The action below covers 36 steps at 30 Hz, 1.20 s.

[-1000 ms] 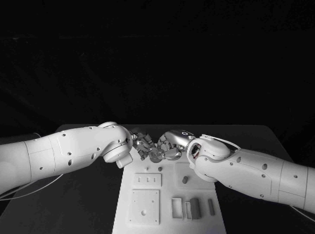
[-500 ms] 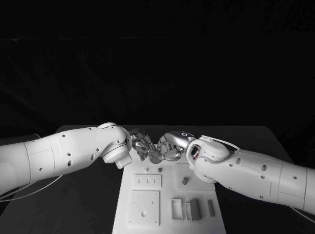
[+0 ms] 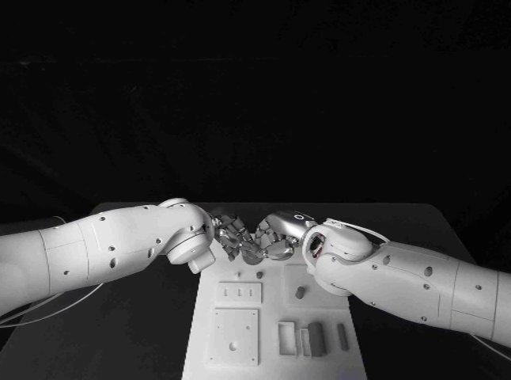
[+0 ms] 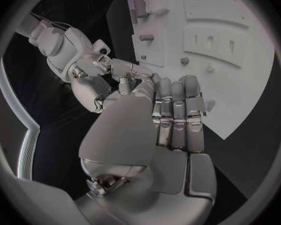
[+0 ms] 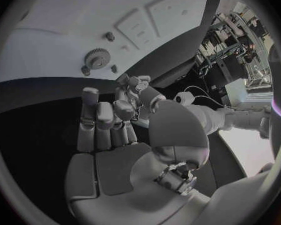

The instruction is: Assemble the parts on the task board

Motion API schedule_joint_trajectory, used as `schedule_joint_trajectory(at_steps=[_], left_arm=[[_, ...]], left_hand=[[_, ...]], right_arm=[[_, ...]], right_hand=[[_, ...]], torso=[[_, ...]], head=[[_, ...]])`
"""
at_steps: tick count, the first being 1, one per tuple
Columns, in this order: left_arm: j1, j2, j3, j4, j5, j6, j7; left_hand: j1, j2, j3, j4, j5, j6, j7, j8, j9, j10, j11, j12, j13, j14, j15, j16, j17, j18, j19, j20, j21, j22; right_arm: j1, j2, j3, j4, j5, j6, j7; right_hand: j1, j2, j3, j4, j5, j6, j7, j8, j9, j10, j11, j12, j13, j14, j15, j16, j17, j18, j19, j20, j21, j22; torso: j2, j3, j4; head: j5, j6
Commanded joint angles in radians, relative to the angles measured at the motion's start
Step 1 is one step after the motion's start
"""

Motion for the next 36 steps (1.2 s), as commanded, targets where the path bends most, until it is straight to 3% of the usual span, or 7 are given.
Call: schedule_joint_trajectory(at_steps=[1,12,17,26,29,33,36], left_arm=[[0.000,0.003,0.000,0.003,0.046,-0.007,0.006],[0.000,0.001,0.000,0.002,0.053,-0.002,0.005],[0.000,0.000,0.000,0.001,0.053,0.010,0.004],[0.000,-0.003,0.000,-0.001,0.053,0.020,-0.002],[0.000,-0.004,0.000,-0.001,0.053,0.019,-0.007],[0.000,-0.007,0.000,-0.001,0.053,0.018,-0.017],[0.000,-0.011,0.000,0.001,0.048,0.012,-0.030]], left_hand=[[-0.003,0.000,0.003,0.005,0.004,-0.001,0.001,0.002,0.002,0.001,0.002,-0.007,-0.003,-0.005,0.001,0.006,-0.001,0.021,-0.002,0.003,-0.005,0.002],[0.000,0.017,0.017,-0.001,0.008,0.014,-0.008,0.011,0.008,0.020,-0.005,-0.007,-0.006,0.003,-0.004,0.018,0.000,0.024,0.008,-0.001,-0.001,0.011],[0.014,0.032,0.024,-0.008,0.026,0.033,-0.018,0.022,0.015,0.040,-0.014,-0.002,-0.006,0.014,-0.011,0.034,0.006,0.025,0.020,-0.007,0.008,0.024],[0.018,0.038,0.019,-0.021,0.100,0.068,-0.035,0.043,0.032,0.079,-0.031,0.011,0.002,0.034,-0.027,0.066,0.022,0.025,0.041,-0.021,0.028,0.056],[0.017,0.037,0.018,-0.022,0.111,0.071,-0.036,0.045,0.035,0.083,-0.033,0.013,0.003,0.036,-0.029,0.070,0.024,0.025,0.043,-0.023,0.030,0.061],[0.010,0.033,0.018,-0.023,0.151,0.080,-0.041,0.051,0.043,0.093,-0.038,0.020,0.009,0.042,-0.035,0.082,0.031,0.024,0.051,-0.028,0.038,0.071],[0.005,0.033,0.019,-0.025,0.172,0.086,-0.044,0.054,0.050,0.098,-0.042,0.025,0.014,0.045,-0.039,0.090,0.036,0.024,0.056,-0.032,0.043,0.074]], right_arm=[[0.001,0.003,0.001,0.002,-0.012,-0.006,0.006],[0.001,0.000,0.001,-0.004,-0.012,-0.005,0.003],[0.001,-0.006,0.001,-0.008,-0.012,-0.011,0.001],[0.000,-0.025,0.001,-0.010,-0.005,-0.030,0.004],[-0.001,-0.036,0.001,-0.005,-0.001,-0.036,0.006],[-0.008,-0.056,0.020,-0.013,0.005,-0.044,0.006],[-0.009,-0.070,0.024,-0.023,0.010,-0.048,0.007]], right_hand=[[-0.010,0.003,0.006,-0.001,0.006,0.005,0.000,-0.006,0.001,0.000,-0.006,-0.004,0.001,-0.001,-0.006,0.000,-0.001,0.014,0.004,-0.003,-0.001,0.013],[-0.011,0.001,0.006,-0.001,0.006,0.005,0.000,-0.007,0.001,0.000,-0.006,-0.004,0.001,-0.001,-0.006,-0.001,-0.001,0.014,0.004,-0.003,-0.001,0.013],[-0.012,-0.002,0.006,-0.001,0.006,0.004,0.000,-0.008,0.002,0.001,-0.006,-0.005,0.001,-0.001,-0.006,-0.001,-0.002,0.014,0.004,-0.003,-0.001,0.013],[-0.014,-0.012,0.009,-0.002,0.011,0.001,0.001,-0.011,0.002,0.001,-0.005,-0.007,0.000,-0.001,-0.006,-0.004,-0.004,0.014,0.003,-0.003,-0.003,0.013],[-0.014,-0.014,0.010,-0.002,0.013,0.000,0.002,-0.012,0.003,0.001,-0.005,-0.008,0.000,-0.001,-0.006,-0.005,-0.004,0.014,0.003,-0.003,-0.004,0.013],[-0.012,-0.015,0.013,-0.001,0.019,-0.003,0.003,-0.015,0.003,0.002,-0.004,-0.010,0.000,-0.001,-0.005,-0.006,-0.005,0.014,0.004,-0.004,-0.005,0.012],[-0.011,-0.015,0.014,-0.002,0.021,-0.003,0.003,-0.015,0.003,0.002,-0.003,-0.010,0.000,0.000,-0.005,-0.006,-0.005,0.014,0.004,-0.004,-0.005,0.012]], torso=[[0.000,0.0003,0.0001],[0.000,0.0001,0.0001],[0.000,0.0001,0.0001],[0.000,0.0000,0.0002],[0.000,0.0001,0.0001],[0.000,0.0002,0.0001],[0.000,0.0002,0.0001]], head=[[-0.002,0.000],[-0.003,-0.001],[-0.003,-0.001],[-0.003,-0.004],[-0.003,-0.005],[-0.003,-0.005],[-0.003,-0.005]])
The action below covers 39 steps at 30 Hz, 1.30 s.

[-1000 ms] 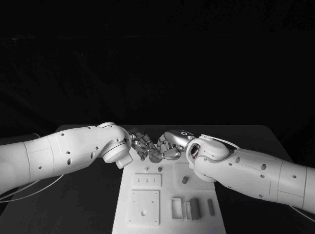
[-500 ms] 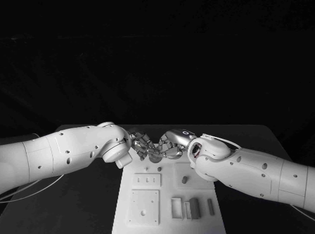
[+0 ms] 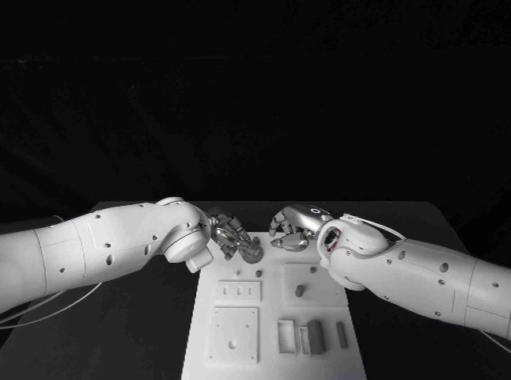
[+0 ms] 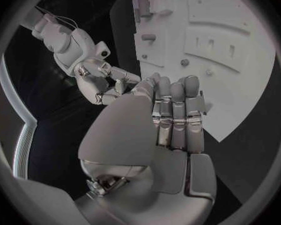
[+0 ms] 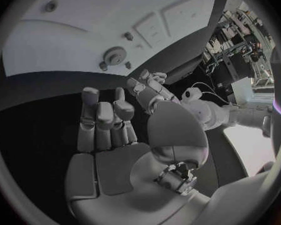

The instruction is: Assemble the parts on the task board

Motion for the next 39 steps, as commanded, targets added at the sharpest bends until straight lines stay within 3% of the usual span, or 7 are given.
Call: schedule_joint_trajectory(at_steps=[1,12,30,32,36,37,39], left_arm=[[0.000,-0.003,0.001,0.004,0.000,0.005,-0.024],[-0.001,-0.032,-0.001,0.037,-0.046,0.021,-0.103],[-0.033,-0.081,-0.002,0.119,-0.200,-0.043,-0.184],[-0.038,-0.080,-0.002,0.123,-0.236,-0.048,-0.192],[-0.048,-0.075,-0.002,0.123,-0.260,-0.056,-0.204],[-0.051,-0.074,-0.002,0.121,-0.263,-0.058,-0.205],[-0.054,-0.070,-0.002,0.117,-0.264,-0.063,-0.207]], left_hand=[[-0.006,0.015,0.002,-0.010,0.045,0.030,-0.010,0.041,0.052,0.035,-0.028,0.008,0.005,0.010,-0.004,0.009,0.004,0.041,0.011,-0.004,0.011,0.024],[-0.053,0.006,0.006,-0.016,0.107,0.052,-0.023,0.055,0.083,0.049,-0.042,0.042,0.034,0.021,-0.020,0.049,0.021,0.038,0.023,-0.021,0.051,0.026],[-0.137,-0.018,0.055,-0.080,0.180,0.091,-0.043,0.065,0.129,0.072,-0.063,0.093,0.072,0.044,-0.046,0.102,0.029,0.035,0.036,-0.047,0.132,0.025],[-0.176,-0.018,0.084,-0.117,0.189,0.093,-0.044,0.062,0.140,0.070,-0.064,0.101,0.077,0.043,-0.048,0.111,0.026,0.033,0.032,-0.050,0.149,0.024],[-0.337,-0.013,0.195,-0.284,0.225,0.104,-0.050,0.054,0.166,0.069,-0.070,0.121,0.087,0.046,-0.056,0.138,0.019,0.032,0.032,-0.059,0.191,0.023],[-0.435,0.002,0.264,-0.395,0.210,0.111,-0.048,0.052,0.179,0.069,-0.072,0.130,0.090,0.041,-0.058,0.144,0.012,0.034,0.031,-0.064,0.205,0.020],[-0.531,0.013,0.322,-0.463,0.239,0.120,-0.052,0.051,0.190,0.077,-0.073,0.141,0.092,0.053,-0.061,0.159,0.007,0.031,0.045,-0.063,0.220,0.021]], right_arm=[[-0.001,-0.014,0.002,-0.011,0.009,-0.018,0.007],[-0.001,-0.058,0.015,-0.041,0.073,-0.056,0.027],[-0.001,-0.095,0.035,-0.106,0.135,-0.082,0.031],[-0.001,-0.098,0.035,-0.106,0.137,-0.081,0.030],[-0.001,-0.104,0.037,-0.106,0.137,-0.081,0.029],[-0.001,-0.105,0.037,-0.106,0.137,-0.081,0.029],[-0.001,-0.107,0.037,-0.106,0.137,-0.081,0.029]], right_hand=[[-0.002,-0.006,0.006,0.001,0.003,-0.003,0.003,-0.003,0.001,0.000,-0.002,-0.006,0.000,0.000,-0.005,-0.006,-0.001,0.014,0.003,-0.005,-0.005,0.012],[0.000,-0.006,0.011,0.001,0.015,-0.002,0.004,-0.005,0.003,0.001,-0.001,-0.008,0.000,0.001,-0.004,-0.007,-0.002,0.014,0.003,-0.005,-0.006,0.012],[0.000,-0.008,0.012,0.001,0.017,-0.003,0.004,-0.006,0.004,0.001,-0.001,-0.009,0.000,0.001,-0.004,-0.008,-0.002,0.014,0.003,-0.005,-0.007,0.012],[0.000,-0.009,0.012,0.001,0.017,-0.003,0.004,-0.006,0.004,0.002,-0.001,-0.009,0.000,0.001,-0.004,-0.008,-0.002,0.014,0.003,-0.005,-0.007,0.012],[-0.001,-0.009,0.012,0.001,0.015,-0.003,0.005,-0.006,0.004,0.002,-0.001,-0.009,0.000,0.001,-0.004,-0.008,-0.003,0.014,0.003,-0.005,-0.007,0.012],[-0.001,-0.009,0.012,0.001,0.015,-0.003,0.005,-0.006,0.004,0.002,-0.001,-0.009,0.000,0.001,-0.004,-0.008,-0.003,0.014,0.003,-0.005,-0.007,0.012],[-0.001,-0.009,0.012,0.001,0.015,-0.003,0.005,-0.006,0.004,0.002,-0.001,-0.009,0.000,0.001,-0.004,-0.008,-0.003,0.014,0.003,-0.005,-0.007,0.012]], torso=[[0.000,0.0000,0.0001],[0.000,-0.0003,0.0000],[0.001,0.0005,-0.0005],[0.001,0.0005,-0.0005],[0.001,0.0005,-0.0006],[0.001,0.0005,-0.0006],[0.001,0.0005,-0.0006]], head=[[0.000,0.000],[0.004,-0.005],[0.016,-0.041],[0.016,-0.041],[0.017,-0.048],[0.017,-0.048],[0.019,-0.054]])
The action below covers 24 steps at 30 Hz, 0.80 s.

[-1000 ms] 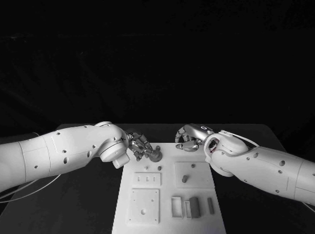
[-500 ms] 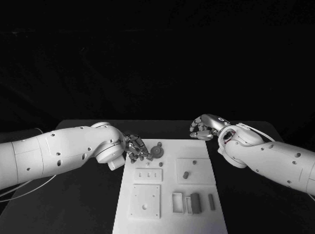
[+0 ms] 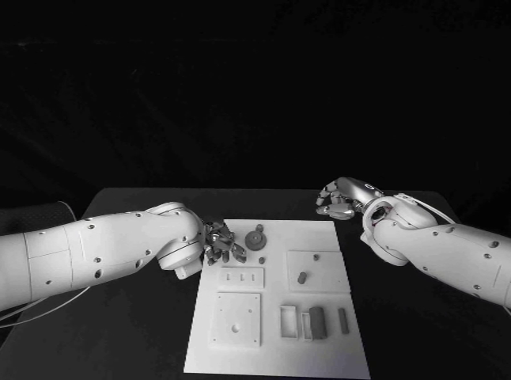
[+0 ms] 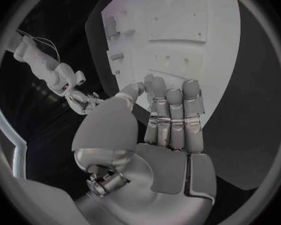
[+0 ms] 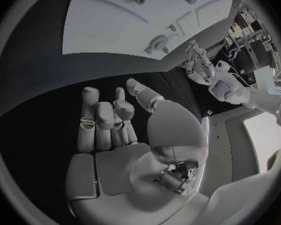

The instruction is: Assemble the parts on the task board

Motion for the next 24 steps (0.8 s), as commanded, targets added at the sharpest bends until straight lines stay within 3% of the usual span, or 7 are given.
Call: schedule_joint_trajectory(at_steps=[1,3,6,7,10,16,24], left_arm=[[-0.006,0.007,0.000,-0.005,-0.051,-0.027,-0.026],[-0.010,0.008,0.000,-0.006,-0.058,-0.025,-0.026],[-0.013,0.011,0.000,-0.009,-0.067,-0.014,-0.020],[-0.014,0.013,0.000,-0.009,-0.079,-0.011,-0.019],[-0.016,0.013,0.000,-0.002,-0.117,0.002,-0.016],[-0.021,0.019,0.000,0.001,-0.143,0.023,-0.016],[-0.024,0.030,0.000,0.006,-0.190,0.025,-0.013]], left_hand=[[-0.098,0.019,0.160,-0.174,0.018,0.085,-0.016,0.015,0.076,0.006,-0.007,0.011,0.001,0.008,-0.007,0.013,-0.007,0.048,0.014,-0.004,0.015,0.022],[-0.123,0.023,0.176,-0.191,0.019,0.087,-0.016,0.014,0.081,0.008,-0.008,0.014,0.001,0.008,-0.008,0.017,-0.010,0.048,0.017,-0.005,0.019,0.022],[-0.132,0.025,0.181,-0.196,0.019,0.089,-0.016,0.014,0.083,0.009,-0.009,0.016,0.002,0.009,-0.009,0.019,-0.011,0.048,0.018,-0.005,0.020,0.022],[-0.134,0.026,0.183,-0.197,0.019,0.089,-0.016,0.014,0.083,0.009,-0.009,0.017,0.002,0.009,-0.009,0.020,-0.011,0.048,0.019,-0.005,0.020,0.022],[-0.137,0.027,0.185,-0.200,0.018,0.088,-0.016,0.013,0.084,0.008,-0.009,0.017,0.002,0.009,-0.009,0.020,-0.011,0.048,0.019,-0.006,0.020,0.022],[-0.140,0.027,0.192,-0.209,0.018,0.088,-0.016,0.012,0.086,0.007,-0.008,0.018,0.002,0.008,-0.009,0.021,-0.013,0.048,0.019,-0.006,0.021,0.021],[-0.143,0.025,0.196,-0.213,0.015,0.086,-0.015,0.011,0.087,0.005,-0.008,0.018,0.001,0.006,-0.009,0.021,-0.014,0.048,0.018,-0.006,0.021,0.021]], right_arm=[[0.000,-0.003,0.001,0.000,0.006,-0.004,0.009],[0.000,-0.004,0.001,0.002,0.006,-0.004,0.009],[0.000,-0.006,0.001,0.004,0.010,-0.005,0.008],[0.000,-0.007,0.001,0.004,0.010,-0.004,0.008],[0.000,-0.008,0.001,0.005,0.010,-0.004,0.007],[0.000,-0.009,0.001,0.010,0.010,-0.003,0.006],[0.000,-0.010,0.001,0.014,0.010,-0.001,0.006]], right_hand=[[-0.001,-0.010,0.006,0.001,0.003,-0.001,0.006,-0.007,0.001,0.002,0.000,-0.005,0.000,0.002,-0.006,-0.003,-0.002,0.014,0.001,-0.003,-0.004,0.012],[-0.001,-0.010,0.006,0.001,0.003,-0.001,0.006,-0.007,0.001,0.002,0.000,-0.005,0.000,0.002,-0.006,-0.003,-0.002,0.014,0.001,-0.003,-0.004,0.012],[-0.001,-0.010,0.006,0.001,0.003,-0.001,0.006,-0.007,0.001,0.002,0.000,-0.005,0.000,0.002,-0.006,-0.004,-0.002,0.014,0.001,-0.003,-0.004,0.012],[-0.002,-0.010,0.006,0.002,0.001,-0.001,0.007,-0.007,0.001,0.002,0.000,-0.006,0.000,0.002,-0.006,-0.004,-0.002,0.014,0.001,-0.003,-0.004,0.012],[-0.003,-0.010,0.006,0.003,0.000,-0.002,0.007,-0.007,0.001,0.002,0.000,-0.006,0.000,0.002,-0.006,-0.004,-0.002,0.014,0.001,-0.003,-0.004,0.012],[-0.004,-0.011,0.006,0.003,0.000,-0.002,0.007,-0.008,0.002,0.002,0.000,-0.006,0.000,0.002,-0.006,-0.004,-0.002,0.014,0.001,-0.002,-0.004,0.012],[-0.005,-0.011,0.006,0.004,-0.001,-0.003,0.007,-0.008,0.002,0.002,0.000,-0.007,-0.001,0.002,-0.006,-0.004,-0.002,0.014,0.001,-0.002,-0.005,0.012]], torso=[[0.000,0.0001,0.0000],[0.000,0.0000,0.0000],[0.000,0.0000,0.0000],[0.000,0.0001,0.0000],[0.000,0.0001,0.0000],[0.000,-0.0004,0.0004],[0.000,-0.0002,-0.0002]], head=[[0.002,-0.007],[0.000,-0.013],[0.000,-0.013],[-0.001,-0.020],[-0.001,-0.020],[-0.003,-0.041],[-0.007,-0.046]])
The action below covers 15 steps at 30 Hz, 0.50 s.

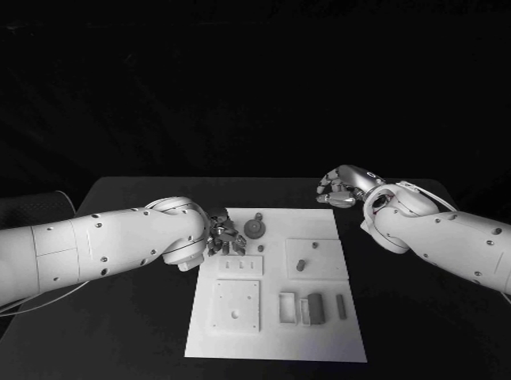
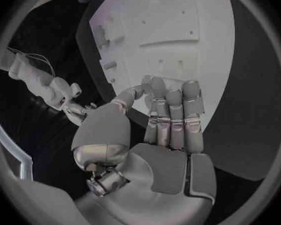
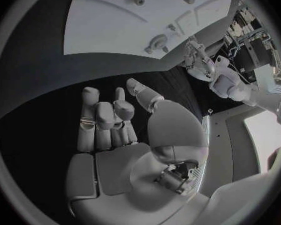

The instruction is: Assemble the parts on the task board

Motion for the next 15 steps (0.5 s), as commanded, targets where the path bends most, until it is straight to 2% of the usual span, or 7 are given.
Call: schedule_joint_trajectory(at_steps=[1,8,15], left_arm=[[-0.001,0.008,0.000,0.003,-0.064,0.020,0.002],[-0.007,0.020,0.001,0.002,-0.092,0.041,-0.007],[-0.021,0.031,0.001,-0.009,-0.119,0.056,-0.007]], left_hand=[[0.003,0.006,0.118,-0.120,-0.001,0.076,-0.008,-0.002,0.002,-0.001,-0.003,0.004,0.000,0.001,-0.004,0.003,-0.001,0.049,0.005,-0.001,0.003,0.020],[0.003,0.008,0.121,-0.122,-0.002,0.077,-0.009,-0.002,0.003,0.000,-0.003,0.005,0.000,0.001,-0.004,0.004,-0.002,0.049,0.006,-0.002,0.004,0.020],[0.002,0.009,0.124,-0.124,0.000,0.077,-0.009,-0.002,0.004,0.001,-0.004,0.006,0.001,0.002,-0.004,0.005,-0.002,0.049,0.008,-0.002,0.005,0.021]], right_arm=[[0.000,0.000,0.001,0.004,-0.001,0.001,0.006],[-0.001,0.000,0.001,0.008,-0.001,0.002,0.006],[-0.001,0.000,0.001,0.009,-0.001,0.004,0.006]], right_hand=[[-0.001,-0.007,0.003,0.001,-0.001,-0.001,0.009,-0.005,0.001,0.000,0.002,-0.007,-0.001,0.001,-0.008,-0.005,-0.001,0.014,0.000,-0.004,-0.005,0.012],[-0.001,-0.008,0.004,0.001,-0.001,-0.001,0.009,-0.005,0.001,0.000,0.002,-0.007,-0.001,0.001,-0.008,-0.005,-0.001,0.014,0.000,-0.004,-0.005,0.012],[-0.001,-0.008,0.004,0.001,-0.001,-0.001,0.009,-0.006,0.002,0.000,0.002,-0.007,-0.001,0.001,-0.008,-0.005,-0.002,0.014,0.000,-0.004,-0.005,0.012]], torso=[[0.000,-0.0002,0.0000],[0.000,-0.0001,-0.0003],[0.000,-0.0004,-0.0004]], head=[[-0.002,-0.004],[-0.005,-0.009],[-0.005,-0.015]])
